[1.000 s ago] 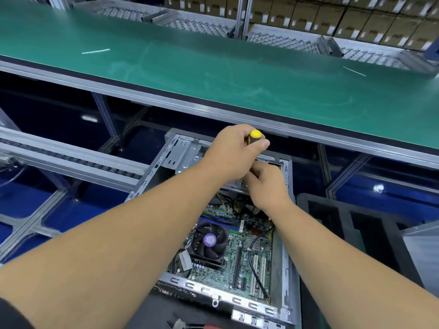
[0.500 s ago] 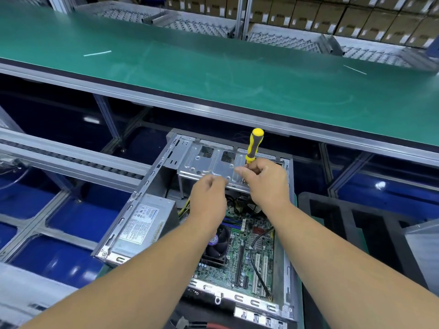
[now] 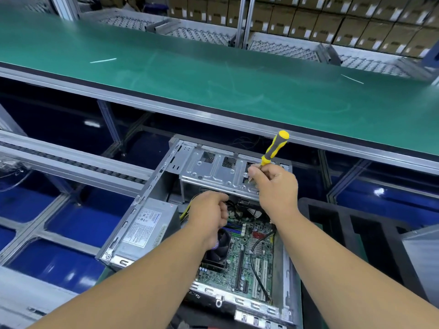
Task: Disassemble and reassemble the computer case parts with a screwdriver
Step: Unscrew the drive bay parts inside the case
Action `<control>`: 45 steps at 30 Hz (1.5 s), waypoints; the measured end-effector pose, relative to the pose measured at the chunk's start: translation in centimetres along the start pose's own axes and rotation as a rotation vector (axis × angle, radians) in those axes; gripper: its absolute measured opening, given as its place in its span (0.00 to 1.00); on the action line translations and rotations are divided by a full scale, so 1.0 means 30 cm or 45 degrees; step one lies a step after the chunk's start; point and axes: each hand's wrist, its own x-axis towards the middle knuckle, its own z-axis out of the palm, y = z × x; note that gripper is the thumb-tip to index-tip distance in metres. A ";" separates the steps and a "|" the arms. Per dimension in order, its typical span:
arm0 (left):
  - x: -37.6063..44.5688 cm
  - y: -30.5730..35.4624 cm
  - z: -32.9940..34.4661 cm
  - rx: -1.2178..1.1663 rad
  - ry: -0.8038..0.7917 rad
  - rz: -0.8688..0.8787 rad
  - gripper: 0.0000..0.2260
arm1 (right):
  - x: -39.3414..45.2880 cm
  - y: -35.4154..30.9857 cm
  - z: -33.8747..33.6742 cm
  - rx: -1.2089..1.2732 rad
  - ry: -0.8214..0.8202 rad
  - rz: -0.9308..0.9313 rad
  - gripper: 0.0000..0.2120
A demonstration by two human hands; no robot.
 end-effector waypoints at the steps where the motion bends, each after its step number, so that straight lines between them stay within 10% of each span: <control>1: -0.011 0.008 0.003 -0.225 -0.056 -0.112 0.08 | -0.012 -0.011 -0.016 0.017 0.008 0.015 0.11; 9: -0.074 0.032 0.005 -1.031 -0.258 -0.391 0.16 | -0.202 -0.099 -0.075 0.178 -0.220 -0.018 0.06; 45: -0.150 0.043 0.068 -0.588 -0.609 -0.289 0.12 | -0.210 -0.105 -0.156 0.297 -0.004 -0.024 0.04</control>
